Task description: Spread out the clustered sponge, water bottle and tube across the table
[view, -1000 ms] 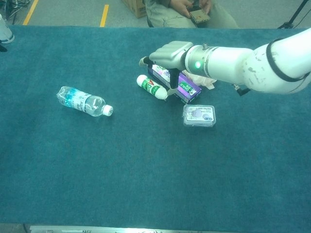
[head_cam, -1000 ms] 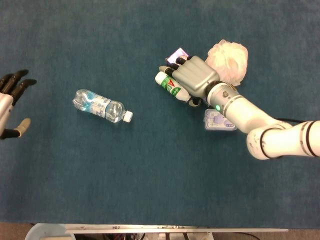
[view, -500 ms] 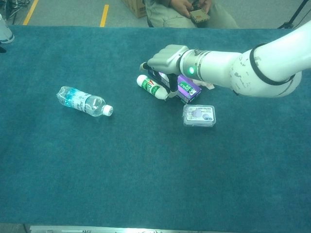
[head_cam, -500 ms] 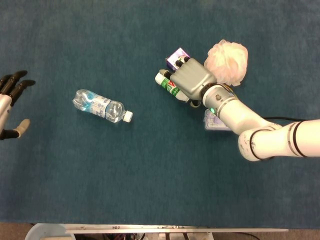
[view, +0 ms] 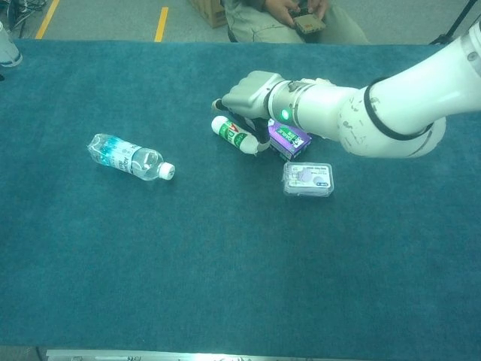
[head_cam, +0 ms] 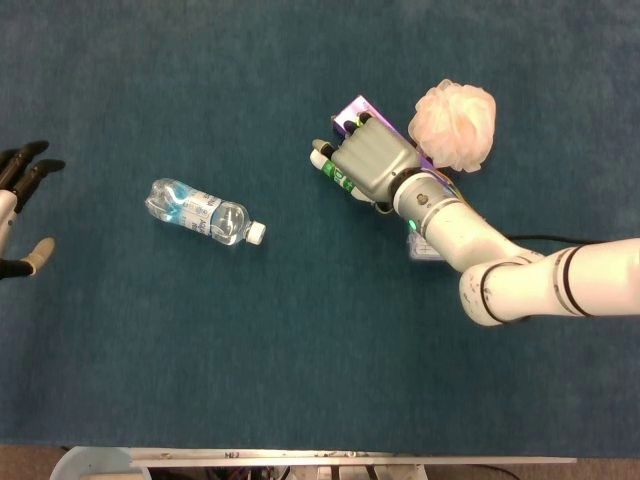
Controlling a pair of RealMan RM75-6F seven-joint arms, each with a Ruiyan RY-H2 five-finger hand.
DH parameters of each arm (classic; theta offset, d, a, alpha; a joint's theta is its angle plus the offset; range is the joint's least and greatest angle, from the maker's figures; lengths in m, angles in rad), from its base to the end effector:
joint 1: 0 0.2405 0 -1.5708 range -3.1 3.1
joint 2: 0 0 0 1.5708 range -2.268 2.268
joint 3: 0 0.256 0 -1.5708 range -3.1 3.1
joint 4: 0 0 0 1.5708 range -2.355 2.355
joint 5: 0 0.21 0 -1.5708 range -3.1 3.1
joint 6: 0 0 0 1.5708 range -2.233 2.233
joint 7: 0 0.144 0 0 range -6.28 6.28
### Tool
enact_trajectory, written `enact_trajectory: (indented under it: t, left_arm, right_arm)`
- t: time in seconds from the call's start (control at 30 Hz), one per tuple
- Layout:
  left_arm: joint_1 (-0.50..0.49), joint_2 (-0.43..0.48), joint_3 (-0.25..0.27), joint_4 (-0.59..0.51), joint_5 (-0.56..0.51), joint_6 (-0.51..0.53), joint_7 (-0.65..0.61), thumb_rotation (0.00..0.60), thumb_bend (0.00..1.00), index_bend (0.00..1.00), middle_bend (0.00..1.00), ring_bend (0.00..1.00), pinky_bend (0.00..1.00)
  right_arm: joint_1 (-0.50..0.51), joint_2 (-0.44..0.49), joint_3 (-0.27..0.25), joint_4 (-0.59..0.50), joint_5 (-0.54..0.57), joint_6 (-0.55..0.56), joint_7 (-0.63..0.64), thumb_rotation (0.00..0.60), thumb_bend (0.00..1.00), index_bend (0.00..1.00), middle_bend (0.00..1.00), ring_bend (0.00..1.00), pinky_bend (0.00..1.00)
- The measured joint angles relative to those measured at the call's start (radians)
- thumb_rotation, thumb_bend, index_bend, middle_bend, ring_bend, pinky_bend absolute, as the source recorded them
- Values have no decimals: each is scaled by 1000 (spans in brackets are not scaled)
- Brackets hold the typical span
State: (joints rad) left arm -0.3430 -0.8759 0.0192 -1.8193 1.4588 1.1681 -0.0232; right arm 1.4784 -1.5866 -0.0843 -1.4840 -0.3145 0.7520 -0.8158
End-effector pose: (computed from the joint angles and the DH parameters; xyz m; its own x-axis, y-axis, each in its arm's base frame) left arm -0.2650 0.2291 0.1686 0.4483 0.2683 0.8527 0.8926 -0.1852 -0.4110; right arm -0.0297 -0.3704 -0.0728 0.8618 -0.2964 0.4117 -0.4994 -0.6379 0.5862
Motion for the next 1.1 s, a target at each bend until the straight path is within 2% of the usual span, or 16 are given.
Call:
enact_trajectory:
  t: [0.33, 0.7, 0.83, 1.1]
  left_arm:
    - [7, -1, -3, 7, 12, -1, -19, 600, 316, 139, 72, 90, 212]
    - [16, 1, -4, 15, 17, 0, -29, 600, 316, 138, 72, 90, 212]
    - [17, -1, -6, 17, 17, 0, -29, 600, 316, 139, 72, 90, 211]
    - [20, -1, -9, 17, 25, 5, -34, 600, 316, 138, 72, 90, 211]
  right_arm:
    - [7, -25, -16, 27, 38, -1, -29, 599, 133, 0, 380, 147, 177]
    - [5, -39, 0, 23, 30, -11, -23, 599, 134, 0, 380, 148, 177]
    - [3, -33, 14, -14, 1, -17, -7, 599, 133, 0, 380, 148, 177]
    - [-30, 5, 62, -116, -138, -1, 74, 599, 133, 0, 380, 147, 177]
